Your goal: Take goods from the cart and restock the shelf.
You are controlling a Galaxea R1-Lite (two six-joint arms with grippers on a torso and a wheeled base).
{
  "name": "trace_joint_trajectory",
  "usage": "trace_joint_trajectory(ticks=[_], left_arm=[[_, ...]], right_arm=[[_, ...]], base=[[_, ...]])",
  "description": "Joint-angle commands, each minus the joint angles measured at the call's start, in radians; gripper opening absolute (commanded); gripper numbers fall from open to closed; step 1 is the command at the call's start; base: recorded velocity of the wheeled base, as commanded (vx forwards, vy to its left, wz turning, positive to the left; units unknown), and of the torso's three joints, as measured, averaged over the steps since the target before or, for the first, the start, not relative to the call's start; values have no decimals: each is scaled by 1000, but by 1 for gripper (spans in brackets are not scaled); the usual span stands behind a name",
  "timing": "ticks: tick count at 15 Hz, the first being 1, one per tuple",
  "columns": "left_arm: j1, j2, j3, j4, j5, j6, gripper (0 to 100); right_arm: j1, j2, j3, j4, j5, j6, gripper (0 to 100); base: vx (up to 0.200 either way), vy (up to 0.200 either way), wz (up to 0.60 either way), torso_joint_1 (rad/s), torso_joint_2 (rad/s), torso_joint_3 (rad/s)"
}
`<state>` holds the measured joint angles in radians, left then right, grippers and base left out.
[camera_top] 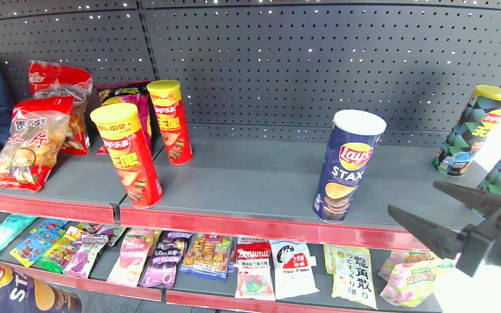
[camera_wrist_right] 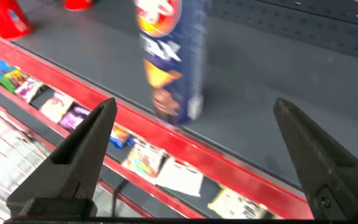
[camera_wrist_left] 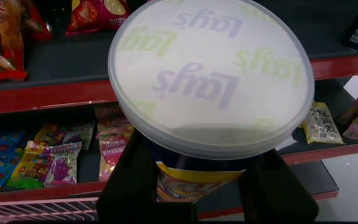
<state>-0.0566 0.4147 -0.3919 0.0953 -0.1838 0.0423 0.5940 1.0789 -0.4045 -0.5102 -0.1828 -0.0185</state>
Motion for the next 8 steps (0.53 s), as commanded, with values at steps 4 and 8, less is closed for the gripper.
trace_joint_trajectory(ticks=[4,8], left_arm=[[1,46,-61,1,3,1,0],[1,70,-108,3,9,56,0]], right_arm=[[-620,-556,39,555,408,-116,100],[-626,-918,99,797,373,-116,100]], base=[[0,0,0,0,0,0],[0,0,0,0,0,0]])
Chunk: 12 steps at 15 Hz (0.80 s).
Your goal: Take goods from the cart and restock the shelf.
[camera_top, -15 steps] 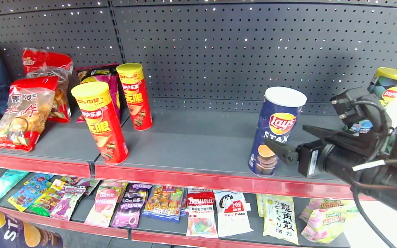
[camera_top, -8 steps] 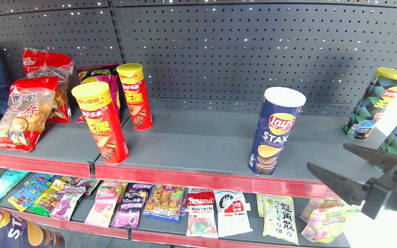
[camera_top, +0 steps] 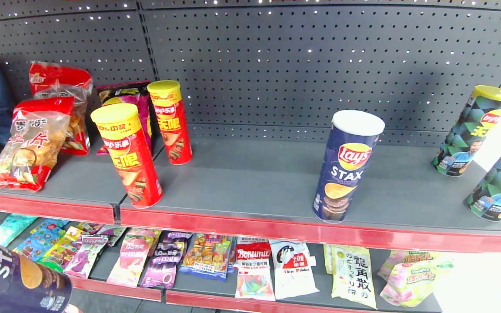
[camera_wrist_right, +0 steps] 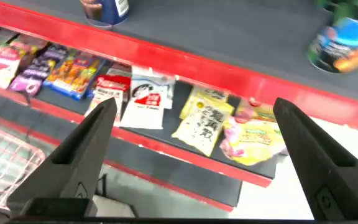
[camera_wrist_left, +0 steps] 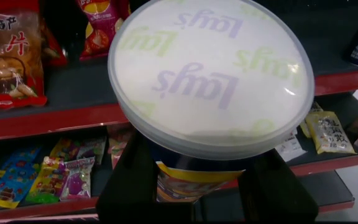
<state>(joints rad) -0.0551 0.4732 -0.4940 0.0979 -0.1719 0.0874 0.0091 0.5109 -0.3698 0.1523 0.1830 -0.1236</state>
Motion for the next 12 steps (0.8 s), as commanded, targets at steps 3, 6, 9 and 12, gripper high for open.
trace_joint_trajectory(ticks=[3,6,9,12], left_arm=[[0,-4,-1,0,-4,6,0],[-2,-4,-3,-4,-31,6,0],[-2,-30,-3,-3,-32,6,0],[-2,-45,3,2,-28,6,0]], right_arm=[[-34,-460,132,139,-114,-11,100],[-9,-511,218,115,-146,-65,100],[-9,-511,238,61,-140,-71,100],[-9,-511,239,62,-146,-56,100]], base=[[0,0,0,0,0,0],[0,0,0,0,0,0],[0,0,0,0,0,0],[0,0,0,0,0,0]])
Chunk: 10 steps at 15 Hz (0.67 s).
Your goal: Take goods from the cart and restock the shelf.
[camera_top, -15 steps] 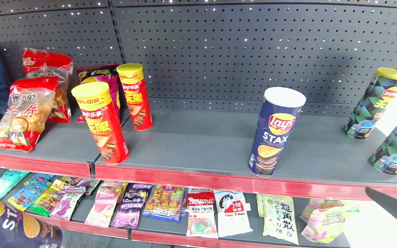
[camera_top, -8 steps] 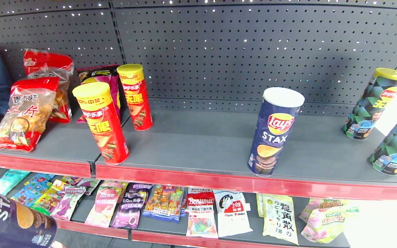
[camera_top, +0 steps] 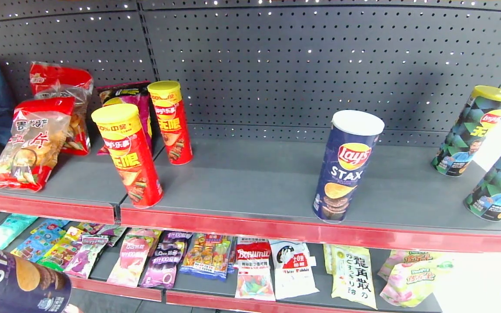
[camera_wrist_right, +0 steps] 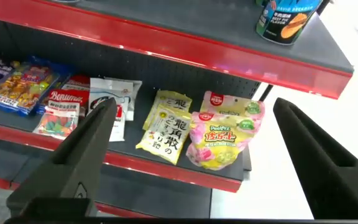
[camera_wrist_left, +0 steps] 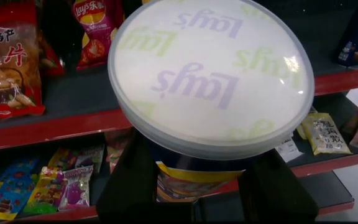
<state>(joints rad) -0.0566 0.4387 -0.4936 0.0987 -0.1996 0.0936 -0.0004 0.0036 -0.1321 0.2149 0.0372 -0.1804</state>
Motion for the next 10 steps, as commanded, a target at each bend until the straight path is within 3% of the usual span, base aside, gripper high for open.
trace_joint_trajectory(ticks=[1,3,10], left_arm=[[0,-9,4,1,2,0,0],[0,-11,7,1,3,0,0],[1,-17,21,-1,17,0,0]], right_arm=[[0,-4,2,0,0,2,100],[0,-4,2,0,-2,6,100],[0,-4,2,0,1,19,100]], base=[[0,0,0,0,0,0],[0,0,0,0,0,0],[0,0,-600,5,3,4]])
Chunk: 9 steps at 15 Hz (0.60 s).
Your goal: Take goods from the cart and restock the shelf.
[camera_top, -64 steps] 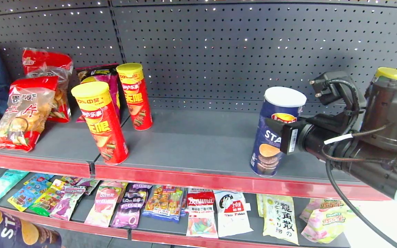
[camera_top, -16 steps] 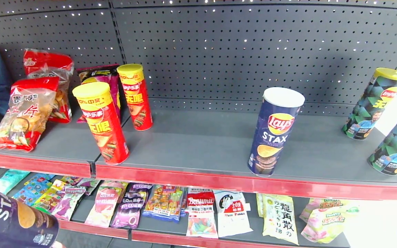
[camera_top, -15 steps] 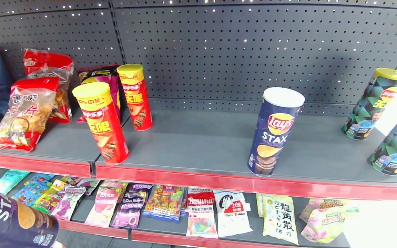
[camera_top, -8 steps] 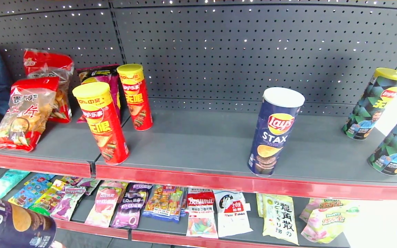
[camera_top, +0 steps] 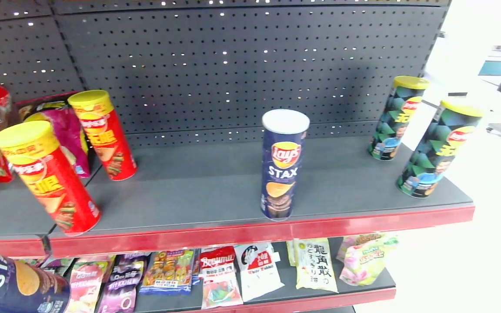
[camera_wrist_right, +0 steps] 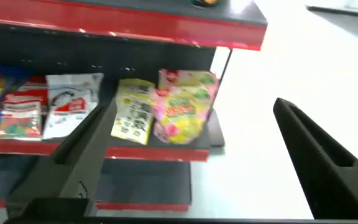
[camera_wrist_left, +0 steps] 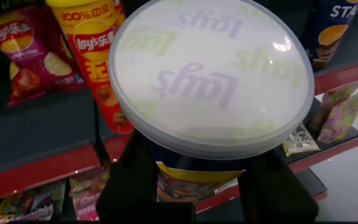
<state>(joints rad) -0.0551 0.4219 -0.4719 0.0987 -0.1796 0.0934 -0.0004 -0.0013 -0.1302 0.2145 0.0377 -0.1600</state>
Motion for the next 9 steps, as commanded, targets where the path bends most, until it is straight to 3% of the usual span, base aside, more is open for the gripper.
trace_joint_trajectory(ticks=[1,2,7,9], left_arm=[[0,1,-5,-1,9,0,0],[0,1,-8,-1,14,0,0],[0,49,-36,-5,20,2,0],[0,89,-48,-7,15,2,0]], right_arm=[[0,1,0,0,2,-1,100],[-1,1,0,0,2,-1,100],[-1,1,12,-9,2,74,100],[0,1,54,-96,10,94,100]], base=[[0,0,-600,2,-2,2],[0,0,-600,2,2,2],[0,0,0,0,0,0],[0,0,0,0,0,0]])
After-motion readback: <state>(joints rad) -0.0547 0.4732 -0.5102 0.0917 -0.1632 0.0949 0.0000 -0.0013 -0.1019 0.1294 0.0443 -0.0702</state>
